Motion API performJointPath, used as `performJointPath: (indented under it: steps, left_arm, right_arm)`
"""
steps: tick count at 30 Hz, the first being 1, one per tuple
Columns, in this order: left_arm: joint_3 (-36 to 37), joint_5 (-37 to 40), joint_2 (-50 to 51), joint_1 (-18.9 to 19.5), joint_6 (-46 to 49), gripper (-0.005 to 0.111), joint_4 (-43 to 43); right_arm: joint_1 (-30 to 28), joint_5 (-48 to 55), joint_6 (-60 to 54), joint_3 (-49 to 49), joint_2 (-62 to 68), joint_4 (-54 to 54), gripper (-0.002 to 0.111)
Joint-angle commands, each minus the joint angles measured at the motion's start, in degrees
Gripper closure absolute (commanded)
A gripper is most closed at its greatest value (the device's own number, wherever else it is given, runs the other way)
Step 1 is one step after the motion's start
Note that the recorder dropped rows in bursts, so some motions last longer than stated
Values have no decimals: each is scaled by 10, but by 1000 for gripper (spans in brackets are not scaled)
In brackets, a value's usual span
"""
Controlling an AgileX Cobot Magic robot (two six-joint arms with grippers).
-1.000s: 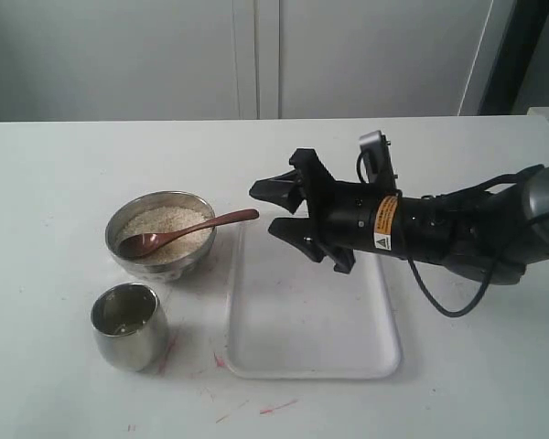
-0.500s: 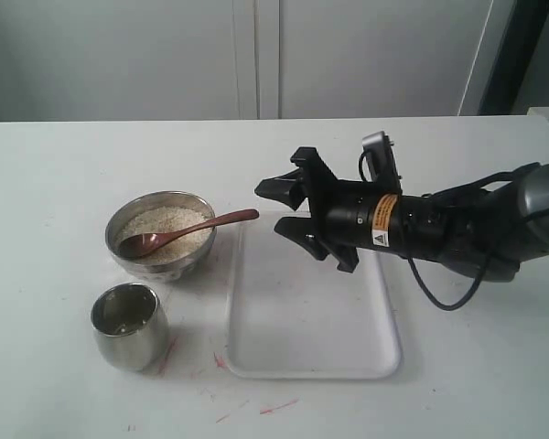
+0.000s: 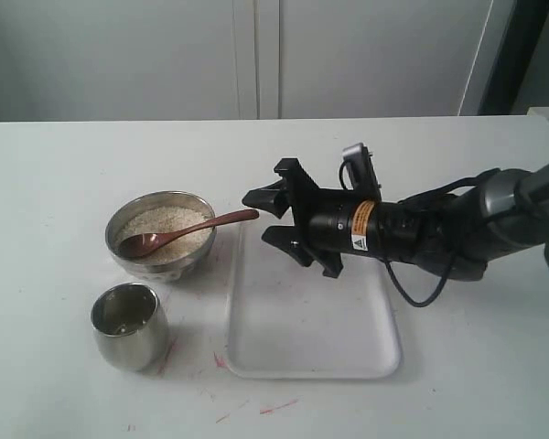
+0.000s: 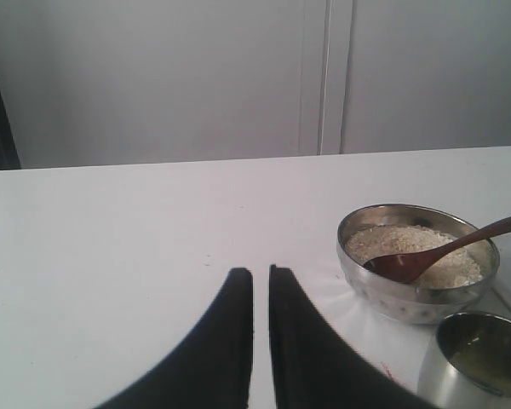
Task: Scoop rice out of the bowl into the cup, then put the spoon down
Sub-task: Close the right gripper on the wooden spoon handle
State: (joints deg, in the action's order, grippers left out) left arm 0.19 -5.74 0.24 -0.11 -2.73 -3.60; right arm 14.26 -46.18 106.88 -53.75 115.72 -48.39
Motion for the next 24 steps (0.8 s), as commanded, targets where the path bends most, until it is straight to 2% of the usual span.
performJointPath:
  steps: [1,24]
  left_arm:
    - [-2,-3,-2,-1,-1,92,-2]
    - [-2,-3,-2,-1,-1,92,-2]
  right_arm:
    - [0,0,2,-18,7,6,50]
    - [33,60,43,-85,40,-1,51]
